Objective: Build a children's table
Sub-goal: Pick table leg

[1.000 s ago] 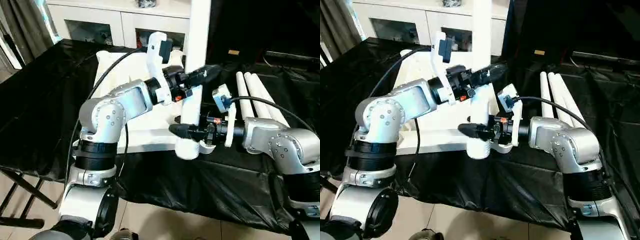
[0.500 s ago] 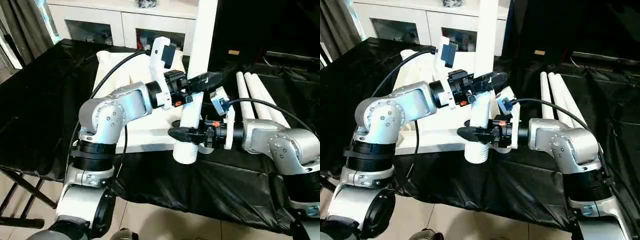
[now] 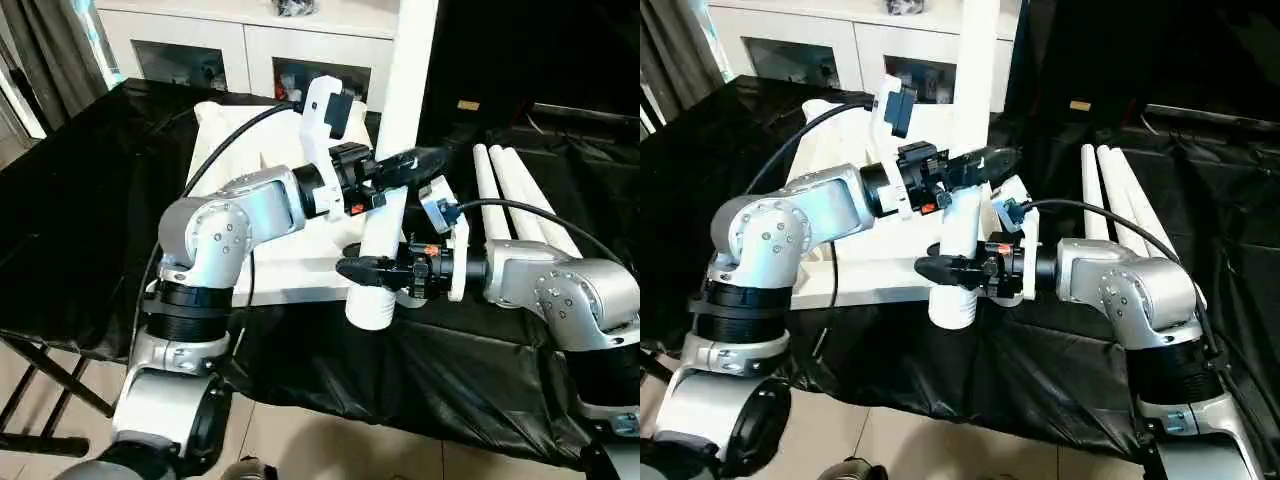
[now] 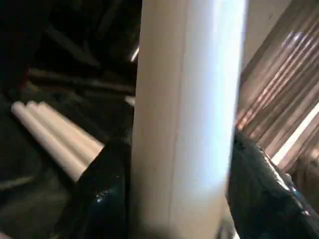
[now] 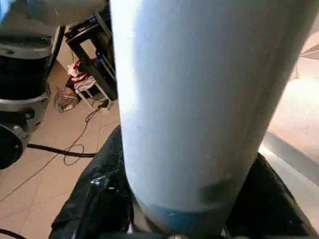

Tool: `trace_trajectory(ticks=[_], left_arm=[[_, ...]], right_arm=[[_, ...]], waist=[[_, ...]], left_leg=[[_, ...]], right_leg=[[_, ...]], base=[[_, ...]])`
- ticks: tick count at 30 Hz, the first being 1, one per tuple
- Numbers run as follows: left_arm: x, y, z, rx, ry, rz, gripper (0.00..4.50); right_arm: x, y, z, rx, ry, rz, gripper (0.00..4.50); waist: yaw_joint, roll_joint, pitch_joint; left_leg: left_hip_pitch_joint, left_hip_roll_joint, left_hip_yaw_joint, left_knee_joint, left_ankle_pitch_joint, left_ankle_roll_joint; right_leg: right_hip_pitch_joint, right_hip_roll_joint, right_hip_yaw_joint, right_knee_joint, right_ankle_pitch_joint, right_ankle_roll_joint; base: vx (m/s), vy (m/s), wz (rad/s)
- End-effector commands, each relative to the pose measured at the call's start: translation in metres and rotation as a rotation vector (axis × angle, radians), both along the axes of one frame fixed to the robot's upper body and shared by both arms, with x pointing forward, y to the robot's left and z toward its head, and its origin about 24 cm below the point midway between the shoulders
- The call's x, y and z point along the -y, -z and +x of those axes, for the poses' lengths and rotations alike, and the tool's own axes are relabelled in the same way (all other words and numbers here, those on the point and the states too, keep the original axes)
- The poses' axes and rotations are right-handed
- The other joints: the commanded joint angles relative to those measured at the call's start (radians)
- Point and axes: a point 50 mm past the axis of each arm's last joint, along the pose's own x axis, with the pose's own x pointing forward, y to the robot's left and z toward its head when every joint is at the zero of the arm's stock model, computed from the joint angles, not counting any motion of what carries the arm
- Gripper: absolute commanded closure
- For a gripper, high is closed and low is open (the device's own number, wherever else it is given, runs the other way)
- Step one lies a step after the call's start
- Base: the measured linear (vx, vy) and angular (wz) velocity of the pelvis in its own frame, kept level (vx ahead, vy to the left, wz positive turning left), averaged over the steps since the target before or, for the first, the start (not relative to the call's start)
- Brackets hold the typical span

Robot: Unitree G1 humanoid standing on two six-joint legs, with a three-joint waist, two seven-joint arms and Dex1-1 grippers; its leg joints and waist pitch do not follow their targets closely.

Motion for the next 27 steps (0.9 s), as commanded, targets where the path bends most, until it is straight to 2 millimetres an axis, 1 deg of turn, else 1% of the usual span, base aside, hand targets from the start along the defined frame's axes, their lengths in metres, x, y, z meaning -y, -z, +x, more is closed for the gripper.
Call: trace_trajectory(ticks=[1, 2, 3, 4, 6, 7, 8, 9, 10, 11, 12, 13, 14, 15, 16, 17, 18, 19, 20, 21, 22, 23, 24, 25, 26, 27], left_arm=[[0.0, -0.028, 0.0, 0.091, -0.007, -0.128, 1.54], [-0.001, -0.032, 0.001, 0.106, -0.03, -0.148, 1.54], [-0.002, -0.036, 0.003, 0.127, -0.06, -0.161, 1.51], [-0.002, -0.038, 0.004, 0.134, -0.073, -0.163, 1.51], [-0.005, -0.041, 0.008, 0.175, -0.149, -0.143, 1.51], [-0.009, -0.042, 0.008, 0.237, -0.184, -0.096, 1.51], [-0.011, -0.042, 0.008, 0.258, -0.192, -0.074, 1.51], [-0.014, -0.042, 0.007, 0.285, -0.198, -0.042, 1.51], [-0.02, -0.038, 0.01, 0.281, -0.231, 0.012, 1.51], [-0.022, -0.036, 0.012, 0.276, -0.244, 0.029, 1.51], [-0.023, -0.035, 0.013, 0.272, -0.256, 0.045, 1.51], [-0.045, -0.007, 0.025, 0.339, -0.448, 0.3, 1.51], [-0.047, -0.003, 0.026, 0.346, -0.465, 0.328, 1.51], [-0.055, 0.009, 0.028, 0.369, -0.503, 0.403, 1.51], [-0.063, 0.025, 0.028, 0.383, -0.52, 0.469, 1.51], [-0.066, 0.034, 0.026, 0.386, -0.5, 0.48, 1.51], [-0.066, 0.042, 0.023, 0.379, -0.47, 0.473, 1.51], [-0.067, 0.05, 0.021, 0.372, -0.447, 0.474, 1.51], [-0.068, 0.056, 0.019, 0.384, -0.426, 0.497, 1.51], [-0.07, 0.063, 0.018, 0.399, -0.396, 0.532, 1.51], [-0.069, 0.077, 0.015, 0.396, -0.304, 0.571, 1.51], [-0.069, 0.077, 0.015, 0.396, -0.304, 0.571, 1.51], [-0.067, 0.087, 0.012, 0.378, -0.206, 0.581, 1.51], [-0.066, 0.091, 0.011, 0.372, -0.159, 0.587, 1.51], [-0.065, 0.092, 0.011, 0.369, -0.136, 0.59, 1.51], [-0.062, 0.098, 0.013, 0.363, -0.09, 0.616, 1.51]], right_arm=[[0.006, -0.003, 0.003, 0.04, 0.064, -0.008, 2.61], [0.008, -0.004, 0.005, 0.056, 0.088, -0.004, 2.61], [0.01, -0.006, 0.007, 0.071, 0.119, 0.0, 2.61], [0.011, -0.006, 0.008, 0.076, 0.131, 0.001, 2.61], [0.014, -0.01, 0.012, 0.109, 0.185, 0.014, 2.61], [0.018, -0.013, 0.015, 0.136, 0.254, 0.023, 2.61], [0.02, -0.015, 0.017, 0.153, 0.284, 0.021, 2.61], [0.022, -0.017, 0.019, 0.176, 0.325, 0.017, 2.61], [0.025, -0.018, 0.021, 0.187, 0.38, 0.007, 2.61], [0.026, -0.019, 0.022, 0.19, 0.398, 0.003, 2.61], [0.027, -0.019, 0.023, 0.192, 0.414, -0.001, 2.61], [0.033, -0.021, 0.028, 0.305, 0.555, -0.042, 2.61], [0.033, -0.021, 0.028, 0.317, 0.568, -0.046, 2.61], [0.034, -0.02, 0.029, 0.342, 0.615, -0.067, 2.61], [0.034, -0.018, 0.03, 0.359, 0.668, -0.089, 2.61], [0.034, -0.017, 0.03, 0.37, 0.701, -0.099, 2.61], [0.035, -0.016, 0.031, 0.379, 0.737, -0.111, 2.61], [0.036, -0.016, 0.032, 0.387, 0.768, -0.112, 2.61], [0.035, -0.016, 0.034, 0.393, 0.787, -0.113, 2.61], [0.033, -0.016, 0.035, 0.391, 0.801, -0.11, 2.61], [0.031, -0.009, 0.034, 0.305, 0.758, -0.09, 2.61], [0.031, -0.009, 0.034, 0.305, 0.758, -0.09, 2.61], [0.031, -0.003, 0.035, 0.283, 0.739, -0.084, 2.61], [0.032, -0.001, 0.034, 0.278, 0.723, -0.081, 2.61], [0.032, 0.0, 0.034, 0.275, 0.713, -0.078, 2.61], [0.034, 0.002, 0.033, 0.268, 0.703, -0.076, 2.61]], waist=[[0.0, 0.003, -0.082], [0.0, 0.01, -0.082], [0.0, 0.013, -0.082], [-0.003, 0.006, -0.082], [-0.003, 0.009, -0.081], [-0.004, 0.009, -0.081], [-0.004, 0.01, -0.083], [-0.006, 0.009, -0.083], [-0.007, 0.009, -0.083], [-0.008, 0.007, -0.083], [-0.01, 0.01, -0.083], [-0.012, -0.002, -0.083], [-0.018, 0.003, -0.08], [-0.019, 0.002, -0.081], [-0.025, 0.009, -0.083], [-0.026, 0.004, -0.084], [-0.026, 0.007, -0.085], [-0.026, -0.01, -0.086], [-0.025, -0.017, -0.086], [-0.02, -0.011, -0.086], [-0.02, -0.001, -0.083], [-0.021, -0.003, -0.081], [-0.021, -0.004, -0.08], [-0.019, 0.003, -0.079], [-0.019, 0.007, -0.079], [-0.02, 0.003, -0.079]], left_leg=[[0.032, 0.059, -0.031, -0.064, -0.133, 0.01], [0.031, 0.059, -0.032, -0.064, -0.139, 0.007], [0.031, 0.06, -0.033, -0.065, -0.145, 0.007], [0.032, 0.059, -0.033, -0.065, -0.15, 0.005], [0.032, 0.058, -0.032, -0.066, -0.155, 0.008], [0.031, 0.059, -0.033, -0.067, -0.156, 0.012], [0.032, 0.059, -0.033, -0.067, -0.151, 0.01], [0.031, 0.058, -0.032, -0.067, -0.15, 0.008], [0.031, 0.057, -0.032, -0.067, -0.145, 0.003], [0.032, 0.058, -0.032, -0.067, -0.141, 0.001], [0.032, 0.057, -0.032, -0.067, -0.134, -0.004], [0.03, 0.06, -0.033, -0.069, -0.136, -0.006], [0.028, 0.059, -0.033, -0.072, -0.148, -0.016], [0.03, 0.059, -0.034, -0.071, -0.152, -0.021], [0.032, 0.056, -0.032, -0.072, -0.152, -0.033], [0.03, 0.058, -0.033, -0.074, -0.147, -0.037], [0.03, 0.058, -0.033, -0.074, -0.143, -0.039], [0.029, 0.058, -0.03, -0.075, -0.139, -0.035], [0.03, 0.06, -0.027, -0.076, -0.133, -0.03], [0.029, 0.06, -0.031, -0.076, -0.129, -0.026], [0.036, 0.059, -0.028, -0.078, -0.154, -0.027], [0.038, 0.062, -0.029, -0.081, -0.178, -0.035], [0.039, 0.062, -0.029, -0.082, -0.184, -0.038], [0.04, 0.06, -0.028, -0.083, -0.204, -0.047], [0.04, 0.061, -0.029, -0.084, -0.215, -0.059], [0.042, 0.06, -0.027, -0.085, -0.221, -0.061]], right_leg=[[0.054, -0.053, 0.031, -0.064, -0.077, -0.258], [0.054, -0.053, 0.031, -0.063, -0.077, -0.258], [0.053, -0.052, 0.031, -0.067, -0.08, -0.255], [0.056, -0.05, 0.03, -0.065, -0.073, -0.255], [0.054, -0.05, 0.03, -0.066, -0.085, -0.249], [0.054, -0.051, 0.031, -0.07, -0.099, -0.24], [0.051, -0.051, 0.031, -0.069, -0.114, -0.226], [0.052, -0.049, 0.03, -0.068, -0.118, -0.223], [0.053, -0.048, 0.03, -0.068, -0.124, -0.216], [0.052, -0.049, 0.03, -0.067, -0.123, -0.215], [0.05, -0.047, 0.029, -0.064, -0.123, -0.214], [0.048, -0.048, 0.029, -0.067, -0.14, -0.196], [0.046, -0.048, 0.03, -0.069, -0.175, -0.163], [0.044, -0.048, 0.03, -0.073, -0.188, -0.152], [0.045, -0.044, 0.03, -0.069, -0.187, -0.151], [0.043, -0.046, 0.03, -0.069, -0.174, -0.153], [0.043, -0.046, 0.029, -0.066, -0.165, -0.158], [0.043, -0.047, 0.03, -0.063, -0.147, -0.171], [0.041, -0.048, 0.03, -0.062, -0.135, -0.183], [0.039, -0.051, 0.03, -0.059, -0.135, -0.185], [0.032, -0.048, 0.031, -0.065, -0.153, -0.182], [0.032, -0.047, 0.032, -0.063, -0.154, -0.181], [0.032, -0.047, 0.032, -0.064, -0.151, -0.182], [0.03, -0.049, 0.033, -0.064, -0.166, -0.182], [0.031, -0.05, 0.034, -0.062, -0.161, -0.183], [0.029, -0.049, 0.034, -0.065, -0.158, -0.184]], base=[[0.0, 0.0, 0.0], [0.0, 0.0, 0.0], [0.0, 0.0, 0.0], [0.0, 0.0, 0.0], [0.0, 0.0, 0.0], [0.0, 0.0, 0.0], [0.0, 0.0, 0.0], [0.0, 0.0, 0.0], [0.0, 0.0, 0.0], [0.0, 0.0, 0.0], [0.0, 0.0, 0.0], [0.0, 0.0, 0.0], [0.0, 0.0, 0.0], [0.0, 0.0, 0.0], [0.0, 0.0, 0.0], [0.0, 0.0, 0.0], [0.0, 0.0, 0.0], [0.0, 0.0, 0.0], [0.0, 0.0, 0.0], [0.0, 0.0, 0.0], [0.0, 0.0, 0.0], [0.0, 0.0, 0.0], [0.0, 0.0, 0.0], [0.0, 0.0, 0.0], [0.0, 0.0, 0.0], [0.0, 0.0, 0.0]])
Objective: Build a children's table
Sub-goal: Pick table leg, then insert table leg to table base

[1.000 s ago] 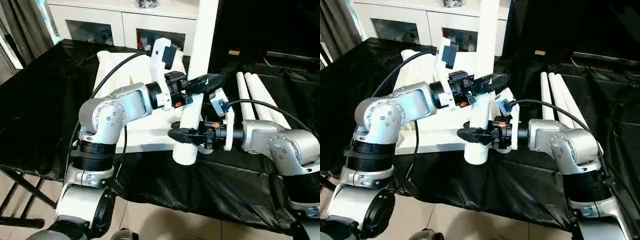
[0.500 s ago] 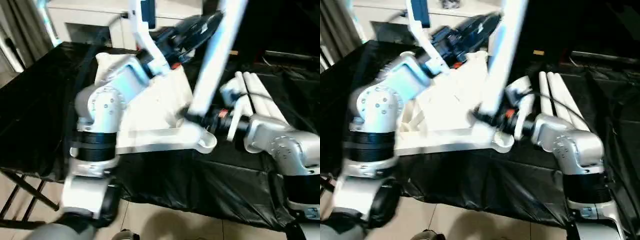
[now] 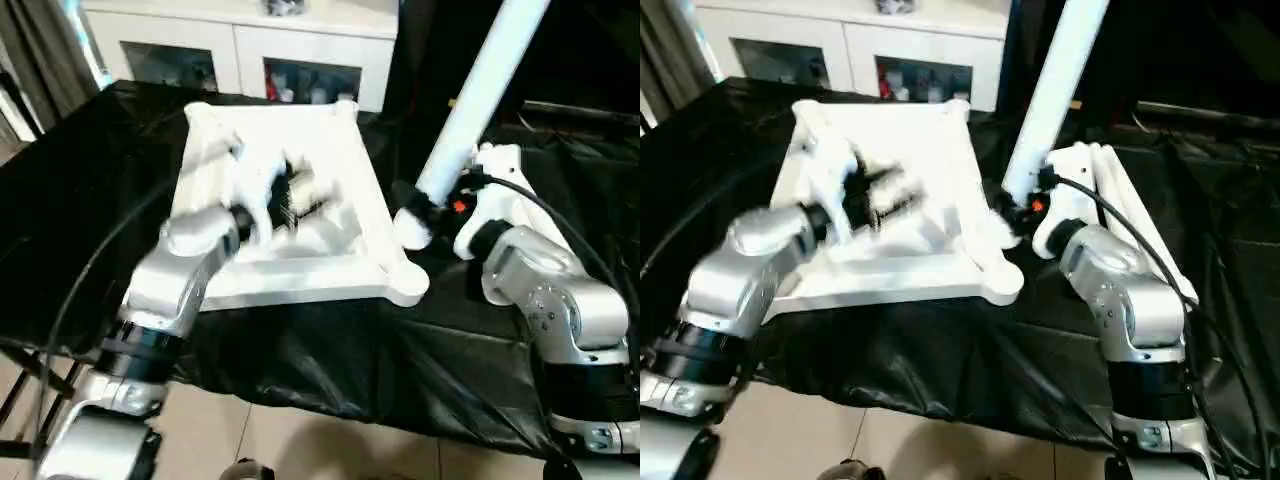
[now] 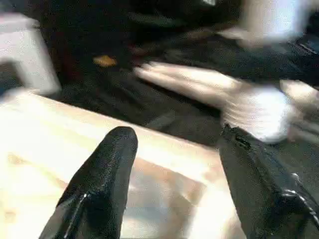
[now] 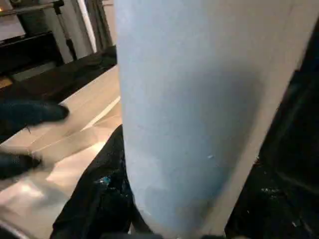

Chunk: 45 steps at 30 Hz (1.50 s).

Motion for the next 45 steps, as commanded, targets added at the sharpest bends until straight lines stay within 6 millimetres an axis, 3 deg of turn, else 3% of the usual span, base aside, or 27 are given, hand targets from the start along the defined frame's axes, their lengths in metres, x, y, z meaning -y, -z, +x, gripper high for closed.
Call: trace_trajectory(ticks=[1, 3, 4, 5, 6, 7, 8, 10, 13, 19, 25, 30, 31, 39, 40, 45], left_arm=[[0.008, 0.007, 0.003, -0.013, 0.094, 0.082, 1.51], [0.011, 0.018, 0.008, -0.024, 0.13, 0.151, 1.51], [0.011, 0.018, 0.008, -0.024, 0.13, 0.151, 1.51], [0.014, 0.023, 0.009, -0.049, 0.16, 0.174, 1.51], [0.014, 0.023, 0.009, -0.049, 0.16, 0.174, 1.51], [0.016, 0.03, 0.008, -0.086, 0.175, 0.178, 1.51], [0.017, 0.037, 0.008, -0.097, 0.194, 0.223, 1.51], [0.017, 0.044, 0.007, -0.129, 0.228, 0.26, 1.51], [0.007, 0.059, 0.01, -0.189, 0.215, 0.382, 1.51], [0.007, 0.065, 0.012, -0.225, 0.209, 0.389, 1.51], [0.009, 0.064, 0.018, -0.232, 0.185, 0.374, 1.97], [0.01, 0.063, 0.017, -0.272, 0.22, 0.339, 2.42], [0.008, 0.064, 0.015, -0.296, 0.241, 0.344, 2.48], [0.001, 0.067, 0.013, -0.343, 0.261, 0.339, 3.03], [0.0, 0.068, 0.013, -0.343, 0.26, 0.341, 3.29], [-0.002, 0.067, 0.012, -0.345, 0.259, 0.301, 3.4]], right_arm=[[0.007, 0.001, -0.001, -0.005, -0.019, 0.004, 2.61], [0.011, 0.007, -0.003, -0.007, -0.022, -0.056, 2.61], [0.011, 0.007, -0.003, -0.007, -0.022, -0.056, 2.61], [0.015, 0.008, -0.005, -0.004, -0.027, -0.084, 2.61], [0.015, 0.008, -0.005, -0.004, -0.027, -0.084, 2.61], [0.016, 0.011, -0.007, -0.007, -0.026, -0.104, 2.61], [0.019, 0.012, -0.009, -0.01, -0.022, -0.137, 2.61], [0.019, 0.01, -0.012, -0.009, -0.033, -0.132, 2.61], [0.021, 0.012, -0.013, -0.013, -0.041, -0.152, 2.61], [0.02, 0.013, -0.012, -0.01, -0.04, -0.171, 2.61], [0.022, 0.011, -0.012, 0.0, -0.047, -0.18, 2.61], [0.021, 0.011, -0.011, 0.0, -0.057, -0.181, 2.61], [0.02, 0.011, -0.01, -0.001, -0.066, -0.18, 2.61], [0.015, 0.01, -0.008, -0.002, -0.1, -0.169, 2.61], [0.014, 0.011, -0.008, -0.006, -0.101, -0.165, 2.61], [0.009, 0.013, -0.007, -0.035, -0.134, -0.132, 2.61]], waist=[[-0.001, 0.033, -0.078], [-0.001, 0.021, -0.078], [0.0, 0.025, -0.081], [-0.003, 0.04, -0.081], [-0.004, 0.034, -0.08], [-0.003, 0.042, -0.084], [-0.009, 0.031, -0.083], [-0.012, 0.037, -0.085], [-0.021, 0.036, -0.084], [-0.032, 0.04, -0.083], [-0.027, 0.034, -0.085], [-0.026, 0.034, -0.084], [-0.025, 0.028, -0.084], [-0.025, 0.03, -0.082], [-0.025, 0.025, -0.082], [-0.022, 0.026, -0.082]], left_leg=[[0.047, 0.056, -0.03, -0.084, -0.248, -0.074], [0.046, 0.054, -0.029, -0.084, -0.262, -0.075], [0.042, 0.053, -0.03, -0.082, -0.248, -0.075], [0.038, 0.052, -0.031, -0.081, -0.235, -0.071], [0.038, 0.051, -0.029, -0.079, -0.232, -0.064], [0.035, 0.052, -0.032, -0.075, -0.216, -0.053], [0.034, 0.05, -0.028, -0.073, -0.204, -0.033], [0.032, 0.051, -0.028, -0.071, -0.186, -0.01], [0.029, 0.052, -0.031, -0.07, -0.187, 0.008], [0.035, 0.056, -0.03, -0.072, -0.217, 0.006], [0.032, 0.057, -0.028, -0.068, -0.188, 0.029], [0.034, 0.058, -0.028, -0.068, -0.188, 0.036], [0.033, 0.057, -0.028, -0.068, -0.184, 0.039], [0.034, 0.059, -0.028, -0.07, -0.193, 0.039], [0.034, 0.06, -0.028, -0.07, -0.192, 0.038], [0.032, 0.059, -0.028, -0.07, -0.182, 0.044]], right_leg=[[0.028, -0.047, 0.034, -0.065, -0.158, -0.188], [0.034, -0.045, 0.036, -0.07, -0.142, -0.182], [0.04, -0.049, 0.036, -0.066, -0.117, -0.185], [0.044, -0.051, 0.036, -0.064, -0.088, -0.2], [0.044, -0.05, 0.036, -0.067, -0.086, -0.203], [0.05, -0.055, 0.036, -0.059, -0.072, -0.22], [0.05, -0.052, 0.035, -0.067, -0.078, -0.226], [0.051, -0.053, 0.035, -0.067, -0.088, -0.231], [0.053, -0.053, 0.033, -0.07, -0.126, -0.235], [0.047, -0.053, 0.033, -0.073, -0.151, -0.261], [0.053, -0.057, 0.033, -0.069, -0.103, -0.278], [0.05, -0.057, 0.032, -0.07, -0.118, -0.284], [0.052, -0.058, 0.032, -0.069, -0.115, -0.286], [0.048, -0.059, 0.032, -0.071, -0.145, -0.281], [0.049, -0.058, 0.032, -0.071, -0.144, -0.28], [0.049, -0.06, 0.033, -0.069, -0.14, -0.282]], base=[[0.0, 0.0, 0.0], [0.0, 0.0, 0.0], [0.0, 0.0, 0.0], [0.0, 0.0, 0.0], [0.0, 0.0, 0.0], [0.0, 0.0, 0.0], [0.0, 0.0, 0.0], [0.0, 0.0, 0.0], [0.0, 0.0, 0.0], [0.0, 0.0, 0.0], [0.0, 0.0, 0.0], [0.0, 0.0, 0.0], [0.0, 0.0, 0.0], [0.0, 0.0, 0.0], [0.0, 0.0, 0.0], [0.0, 0.0, 0.0]])
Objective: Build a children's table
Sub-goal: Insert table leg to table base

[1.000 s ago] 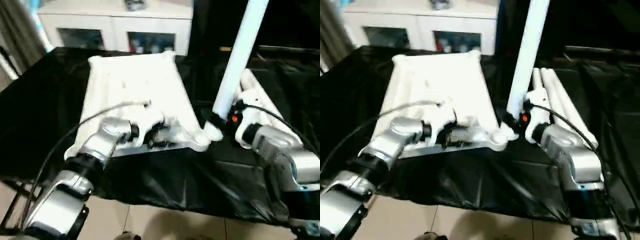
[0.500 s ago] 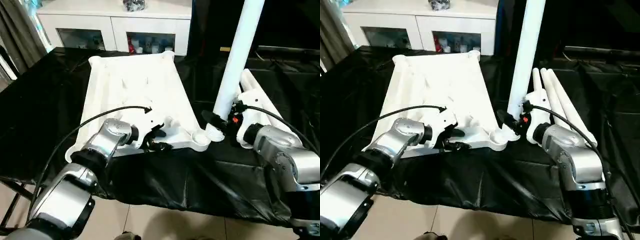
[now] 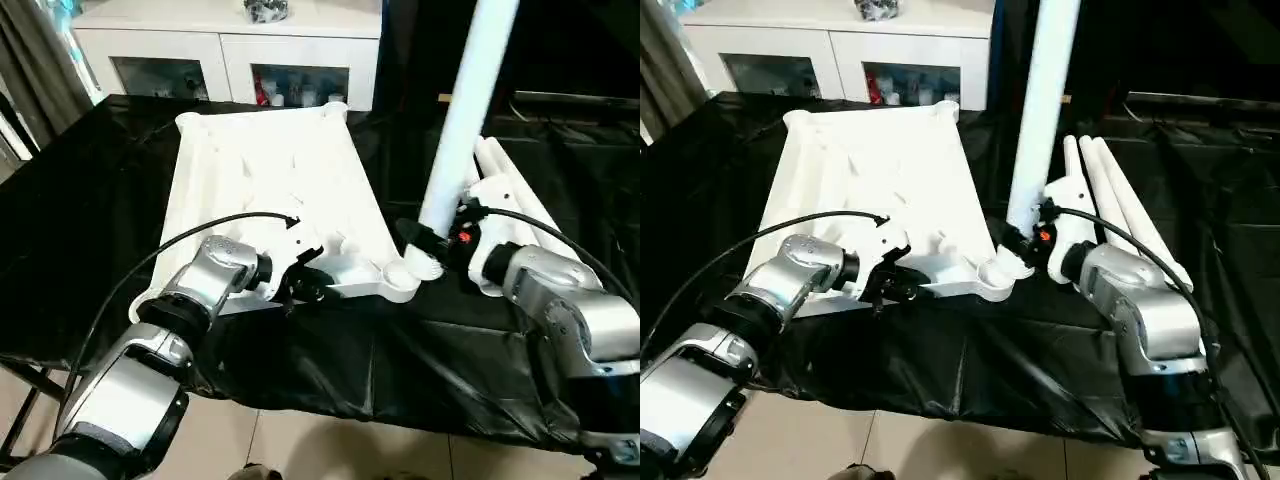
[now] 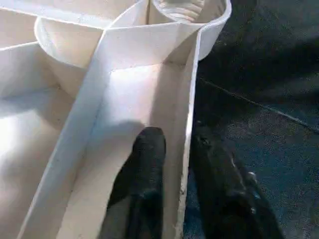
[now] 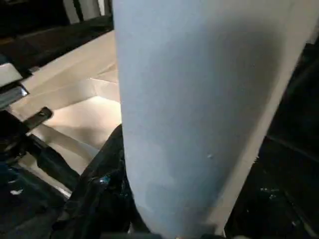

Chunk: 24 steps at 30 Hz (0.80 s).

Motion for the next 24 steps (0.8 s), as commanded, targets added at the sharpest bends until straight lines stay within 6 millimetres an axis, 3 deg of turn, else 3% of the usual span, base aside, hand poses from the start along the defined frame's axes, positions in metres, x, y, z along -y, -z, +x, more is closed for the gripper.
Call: trace_trajectory(ticks=[1, 11, 24], left_arm=[[-0.005, -0.004, 0.001, 0.002, -0.014, -0.034, 3.57], [-0.01, -0.002, -0.003, -0.009, 0.03, -0.008, 4.4], [-0.011, 0.005, -0.006, 0.082, 0.091, 0.084, 4.5]], right_arm=[[-0.004, -0.002, 0.002, -0.011, -0.027, 0.025, 2.61], [-0.008, 0.008, 0.006, -0.045, -0.054, 0.045, 2.61], [-0.01, 0.012, 0.013, -0.041, -0.064, 0.051, 2.61]], waist=[[0.005, -0.018, -0.079], [0.016, -0.015, -0.079], [0.011, -0.013, -0.078]], left_leg=[[0.031, 0.058, -0.028, -0.068, -0.179, 0.046], [0.033, 0.061, -0.028, -0.072, -0.189, 0.03], [0.034, 0.062, -0.029, -0.074, -0.217, 0.016]], right_leg=[[0.047, -0.06, 0.033, -0.067, -0.138, -0.283], [0.045, -0.062, 0.034, -0.066, -0.139, -0.281], [0.044, -0.062, 0.034, -0.069, -0.162, -0.275]], base=[[0.0, 0.0, 0.0], [0.0, 0.0, 0.0], [0.0, 0.0, 0.0]])
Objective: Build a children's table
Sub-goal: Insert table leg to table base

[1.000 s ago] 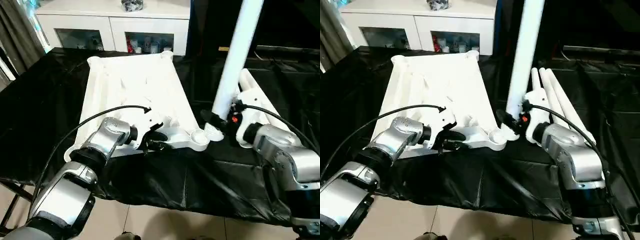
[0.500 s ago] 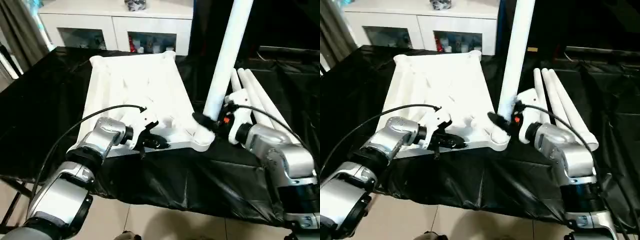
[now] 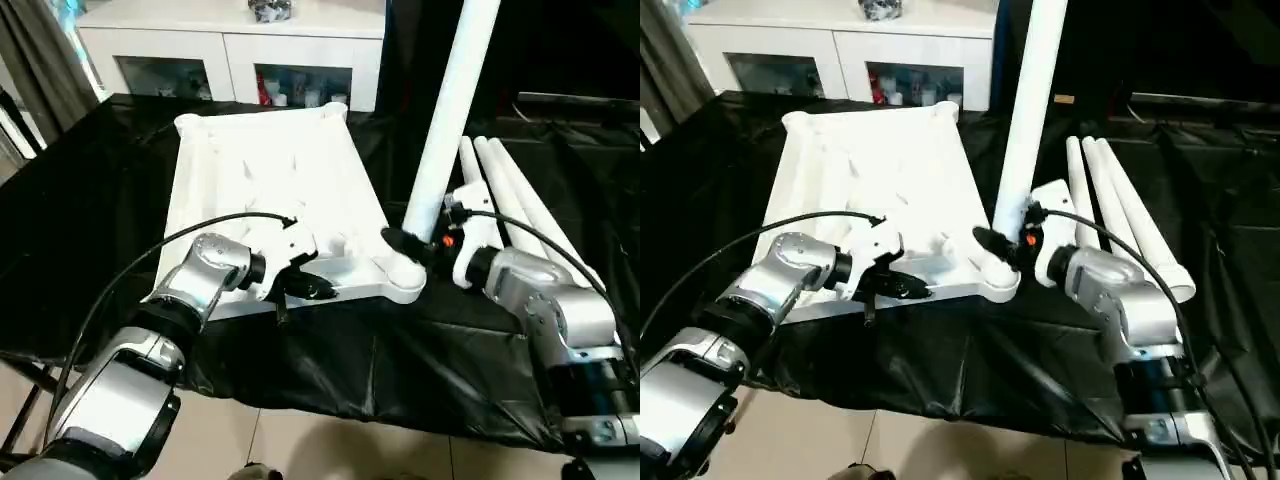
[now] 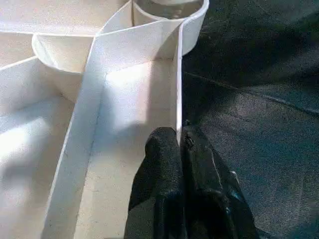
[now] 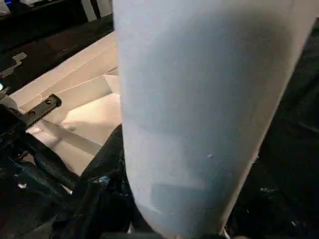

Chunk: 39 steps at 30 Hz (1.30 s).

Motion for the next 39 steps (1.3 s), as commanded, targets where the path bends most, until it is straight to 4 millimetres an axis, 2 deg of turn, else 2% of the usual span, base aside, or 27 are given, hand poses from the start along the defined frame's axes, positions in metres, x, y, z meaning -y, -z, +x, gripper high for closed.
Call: trace_trajectory(ticks=[1, 6, 9, 10, 12, 14, 17, 18, 20, 23, 25, 26, 27, 28, 31, 35, 39], left_arm=[[-0.006, 0.008, -0.004, -0.008, 0.005, 0.051, 4.5], [-0.003, 0.005, -0.006, 0.01, 0.049, 0.025, 4.5], [-0.003, 0.005, -0.009, -0.013, 0.067, 0.017, 4.5], [-0.004, 0.006, -0.01, -0.022, 0.074, 0.017, 4.5], [-0.004, 0.006, -0.01, -0.011, 0.068, 0.019, 4.5], [-0.003, 0.005, -0.008, 0.002, 0.045, -0.007, 4.06], [-0.001, 0.002, -0.006, -0.001, 0.026, -0.045, 3.92], [0.002, 0.0, -0.004, 0.011, 0.018, -0.063, 3.87], [0.003, -0.001, -0.003, 0.014, 0.016, -0.071, 3.54], [0.006, -0.001, -0.003, 0.035, 0.028, -0.053, 3.54], [0.007, 0.001, -0.004, 0.038, 0.036, -0.041, 3.54], [0.007, 0.001, -0.004, 0.038, 0.036, -0.041, 3.51], [0.008, 0.002, -0.004, 0.038, 0.039, -0.035, 3.51], [0.008, 0.002, -0.004, 0.038, 0.039, -0.035, 3.51], [0.008, 0.005, -0.005, 0.027, 0.043, -0.026, 3.51], [0.006, 0.009, -0.004, 0.005, 0.014, -0.014, 3.97], [0.005, 0.01, -0.005, -0.018, 0.021, -0.014, 4.21]], right_arm=[[-0.003, -0.007, 0.003, 0.036, -0.017, -0.004, 2.61], [-0.004, 0.0, 0.004, 0.025, -0.035, -0.015, 2.61], [-0.002, 0.007, 0.003, 0.006, -0.042, -0.032, 2.61], [-0.001, 0.008, 0.003, 0.003, -0.04, -0.036, 2.61], [-0.001, 0.009, 0.003, 0.002, -0.039, -0.037, 2.61], [0.0, 0.009, 0.003, 0.004, -0.035, -0.035, 2.61], [0.002, 0.008, 0.003, 0.007, -0.031, -0.033, 2.61], [0.003, 0.007, 0.003, 0.011, -0.026, -0.03, 2.61], [0.004, 0.006, 0.003, 0.015, -0.023, -0.028, 2.61], [0.005, 0.005, 0.002, 0.024, -0.022, -0.025, 2.61], [0.005, 0.005, 0.002, 0.028, -0.022, -0.023, 2.61], [0.005, 0.005, 0.002, 0.028, -0.022, -0.023, 2.61], [0.004, 0.005, 0.001, 0.03, -0.021, -0.022, 2.61], [0.004, 0.005, 0.001, 0.03, -0.021, -0.022, 2.61], [0.004, 0.006, 0.0, 0.032, -0.021, -0.02, 2.61], [0.002, 0.007, 0.0, 0.032, -0.021, -0.018, 2.62], [0.001, 0.008, 0.0, 0.033, -0.024, -0.023, 2.62]], waist=[[0.002, -0.013, -0.078], [0.003, -0.016, -0.079], [0.003, -0.017, -0.076], [0.002, -0.02, -0.076], [0.002, -0.018, -0.075], [0.002, -0.017, -0.076], [0.002, -0.017, -0.077], [0.004, -0.014, -0.077], [0.003, -0.017, -0.077], [0.001, -0.009, -0.077], [0.002, -0.011, -0.077], [0.004, 0.007, -0.077], [0.0, -0.005, -0.077], [0.001, -0.001, -0.077], [0.0, 0.0, -0.078], [-0.001, 0.0, -0.077], [-0.001, -0.003, -0.077]], left_leg=[[0.034, 0.061, -0.029, -0.074, -0.212, 0.017], [0.032, 0.062, -0.028, -0.073, -0.2, 0.029], [0.032, 0.062, -0.028, -0.074, -0.208, 0.027], [0.033, 0.063, -0.027, -0.075, -0.212, 0.025], [0.033, 0.062, -0.027, -0.075, -0.216, 0.025], [0.034, 0.062, -0.028, -0.076, -0.221, 0.02], [0.033, 0.062, -0.027, -0.075, -0.222, 0.02], [0.033, 0.062, -0.027, -0.074, -0.221, 0.02], [0.032, 0.062, -0.027, -0.075, -0.222, 0.022], [0.034, 0.062, -0.028, -0.076, -0.236, 0.018], [0.034, 0.062, -0.029, -0.077, -0.241, 0.015], [0.035, 0.062, -0.031, -0.077, -0.245, 0.011], [0.034, 0.062, -0.029, -0.078, -0.253, 0.009], [0.034, 0.062, -0.031, -0.078, -0.253, 0.009], [0.035, 0.062, -0.03, -0.078, -0.259, 0.006], [0.035, 0.062, -0.03, -0.079, -0.268, 0.005], [0.035, 0.062, -0.03, -0.08, -0.271, 0.003]], right_leg=[[0.043, -0.061, 0.034, -0.067, -0.149, -0.279], [0.044, -0.063, 0.033, -0.066, -0.137, -0.283], [0.043, -0.063, 0.033, -0.068, -0.166, -0.278], [0.042, -0.062, 0.034, -0.068, -0.17, -0.276], [0.04, -0.061, 0.034, -0.069, -0.179, -0.273], [0.04, -0.062, 0.034, -0.07, -0.188, -0.27], [0.041, -0.061, 0.035, -0.069, -0.17, -0.277], [0.041, -0.062, 0.034, -0.069, -0.168, -0.278], [0.042, -0.062, 0.034, -0.069, -0.167, -0.276], [0.041, -0.059, 0.034, -0.072, -0.164, -0.276], [0.042, -0.06, 0.034, -0.071, -0.165, -0.277], [0.041, -0.061, 0.034, -0.07, -0.166, -0.278], [0.042, -0.059, 0.033, -0.072, -0.161, -0.277], [0.043, -0.059, 0.034, -0.071, -0.158, -0.278], [0.042, -0.059, 0.033, -0.071, -0.154, -0.28], [0.042, -0.059, 0.033, -0.071, -0.146, -0.287], [0.042, -0.06, 0.034, -0.072, -0.157, -0.285]], base=[[0.0, 0.0, 0.0], [0.0, 0.0, 0.0], [0.0, 0.0, 0.0], [0.0, 0.0, 0.0], [0.0, 0.0, 0.0], [0.0, 0.0, 0.0], [0.0, 0.0, 0.0], [0.0, 0.0, 0.0], [0.0, 0.0, 0.0], [0.0, 0.0, 0.0], [0.0, 0.0, 0.0], [0.0, 0.0, 0.0], [0.0, 0.0, 0.0], [0.0, 0.0, 0.0], [0.0, 0.0, 0.0], [0.0, 0.0, 0.0], [0.0, 0.0, 0.0]])
